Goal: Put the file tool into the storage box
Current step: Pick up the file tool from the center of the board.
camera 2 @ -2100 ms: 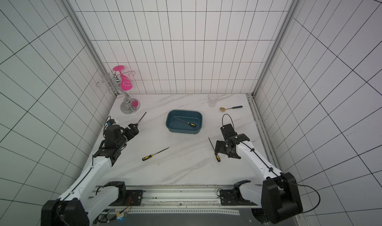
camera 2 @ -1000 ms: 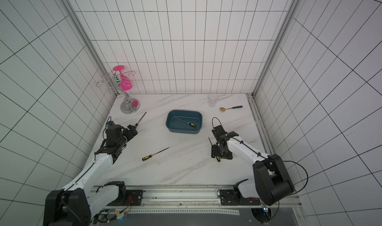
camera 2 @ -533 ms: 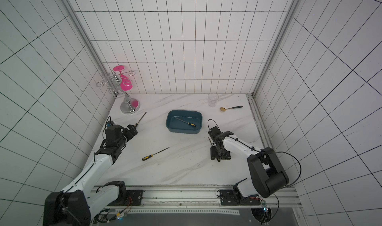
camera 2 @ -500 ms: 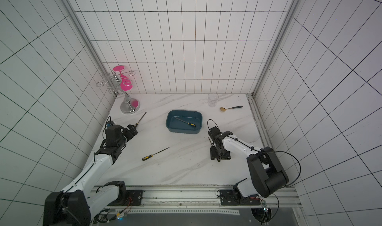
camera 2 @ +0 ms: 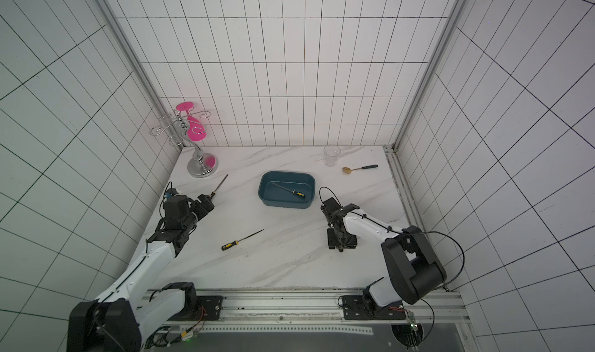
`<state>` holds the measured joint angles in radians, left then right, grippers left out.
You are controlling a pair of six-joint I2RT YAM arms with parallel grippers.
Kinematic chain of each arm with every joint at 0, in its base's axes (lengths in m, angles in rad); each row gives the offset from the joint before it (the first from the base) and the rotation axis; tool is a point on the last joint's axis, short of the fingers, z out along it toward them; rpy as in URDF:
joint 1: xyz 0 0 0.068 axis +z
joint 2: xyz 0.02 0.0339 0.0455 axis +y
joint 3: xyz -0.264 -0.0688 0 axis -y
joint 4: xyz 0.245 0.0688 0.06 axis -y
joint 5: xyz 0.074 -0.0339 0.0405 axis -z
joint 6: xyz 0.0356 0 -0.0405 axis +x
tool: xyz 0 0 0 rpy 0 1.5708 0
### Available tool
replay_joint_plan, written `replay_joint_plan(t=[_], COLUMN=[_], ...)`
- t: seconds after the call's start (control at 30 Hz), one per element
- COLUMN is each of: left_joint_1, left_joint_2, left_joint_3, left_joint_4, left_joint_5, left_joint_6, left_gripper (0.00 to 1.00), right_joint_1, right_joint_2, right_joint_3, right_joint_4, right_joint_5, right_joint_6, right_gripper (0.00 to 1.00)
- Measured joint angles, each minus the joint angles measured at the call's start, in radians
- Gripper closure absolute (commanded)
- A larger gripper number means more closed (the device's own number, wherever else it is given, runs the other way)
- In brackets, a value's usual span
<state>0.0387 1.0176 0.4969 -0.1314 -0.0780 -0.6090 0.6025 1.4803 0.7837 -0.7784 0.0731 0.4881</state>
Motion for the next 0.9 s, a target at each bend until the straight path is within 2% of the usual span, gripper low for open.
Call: replay_joint_plan(t=[0.27,0.63,0.73,0.9], left_joint_1=[0.0,0.0,0.0,0.0], left_joint_2=[0.001,0.001,0.001,0.002], left_joint_3=[0.0,0.0,0.0,0.0], left_joint_4=[0.0,0.0,0.0,0.0], left_joint_5=[0.0,0.0,0.0,0.0], left_joint_6=[0.0,0.0,0.0,0.0], left_gripper=[0.02,0.02,0.02,0.02], right_joint_1=[0.0,0.007,0.014,0.023], right_joint_2=[0.001,-0.003,-0.013,-0.048], right_joint_3=[0.0,0.0,0.0,0.0], right_joint_4=[0.003,0.007,0.007,0.003], right_joint_5=[0.008,0.026,0.032,0.052], right_joint_6=[0.006,0.013,0.013,0.013], right_gripper=[0.56,0.75,0.84,0.91])
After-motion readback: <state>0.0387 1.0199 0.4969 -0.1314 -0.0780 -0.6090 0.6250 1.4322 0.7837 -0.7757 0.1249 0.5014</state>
